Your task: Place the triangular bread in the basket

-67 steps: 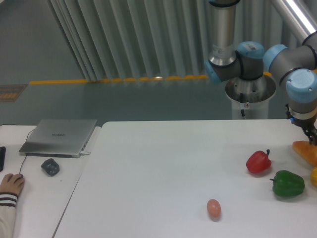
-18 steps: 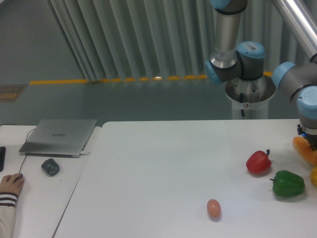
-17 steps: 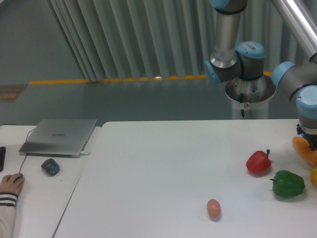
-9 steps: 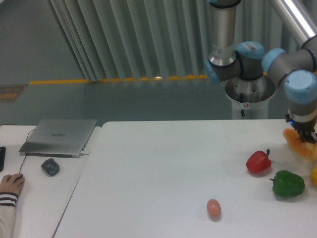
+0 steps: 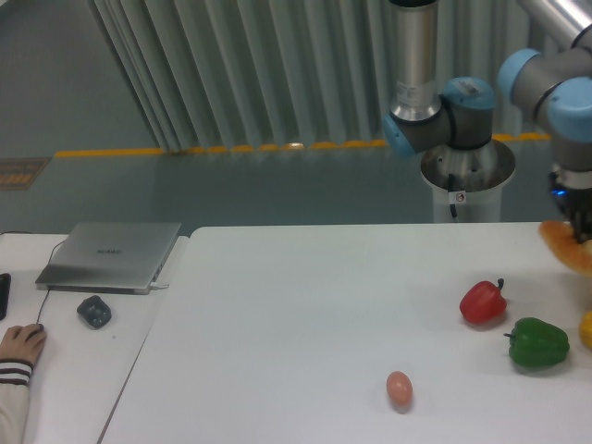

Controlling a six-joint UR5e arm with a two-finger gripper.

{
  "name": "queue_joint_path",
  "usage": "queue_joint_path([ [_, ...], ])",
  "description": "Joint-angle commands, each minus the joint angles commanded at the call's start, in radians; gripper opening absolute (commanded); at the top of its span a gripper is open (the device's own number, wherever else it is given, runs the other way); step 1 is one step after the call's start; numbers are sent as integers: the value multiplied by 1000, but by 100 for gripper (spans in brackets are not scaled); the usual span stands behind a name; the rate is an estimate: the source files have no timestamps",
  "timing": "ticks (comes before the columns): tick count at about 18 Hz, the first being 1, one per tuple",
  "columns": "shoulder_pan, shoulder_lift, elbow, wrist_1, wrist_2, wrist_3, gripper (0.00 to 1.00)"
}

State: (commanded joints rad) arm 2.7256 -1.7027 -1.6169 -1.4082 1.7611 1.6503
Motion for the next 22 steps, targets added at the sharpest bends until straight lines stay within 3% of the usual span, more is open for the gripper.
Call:
queue_joint_path([
  [3,74,-8,25,2,-18,81,5],
  [9,184,-78,58,34,-46,276,7],
  [12,233,-92,55,41,-81,357,22],
  [13,243,-97,54,41,-87,376,47],
  [15,247,-95,45,43,-101,388,77],
  [16,246,-95,43,43,-104,390,100],
  [20,204,-92,32,44,-104,378,100],
  [22,166,-92,28,83,-104,364,100],
])
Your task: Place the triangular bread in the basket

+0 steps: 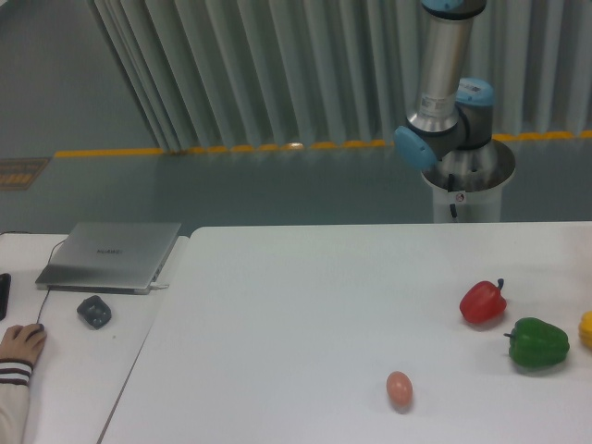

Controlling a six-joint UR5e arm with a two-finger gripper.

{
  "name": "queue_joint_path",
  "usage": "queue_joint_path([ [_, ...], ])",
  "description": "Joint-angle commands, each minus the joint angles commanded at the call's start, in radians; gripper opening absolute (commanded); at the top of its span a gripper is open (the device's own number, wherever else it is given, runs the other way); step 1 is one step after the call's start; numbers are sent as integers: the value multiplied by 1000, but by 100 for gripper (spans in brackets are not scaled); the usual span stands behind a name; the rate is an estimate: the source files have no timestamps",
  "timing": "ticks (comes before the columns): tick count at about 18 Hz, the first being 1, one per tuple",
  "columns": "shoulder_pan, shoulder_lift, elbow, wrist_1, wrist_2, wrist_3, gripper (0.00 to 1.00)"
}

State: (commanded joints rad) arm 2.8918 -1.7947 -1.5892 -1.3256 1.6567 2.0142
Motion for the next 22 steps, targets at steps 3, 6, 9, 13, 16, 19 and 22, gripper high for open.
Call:
queue_joint_path([
  [3,-43,6,3,11,-2,-23,100],
  [6,-92,12,2,11,-27,-15,100],
  [9,-130,12,11,13,-66,-26,100],
  [13,-160,9,26,16,-72,-29,100],
  [16,-166,5,32,16,-77,-29,100],
  [19,-167,3,34,16,-77,-29,100],
  [22,-167,3,34,14,-80,-29,100],
])
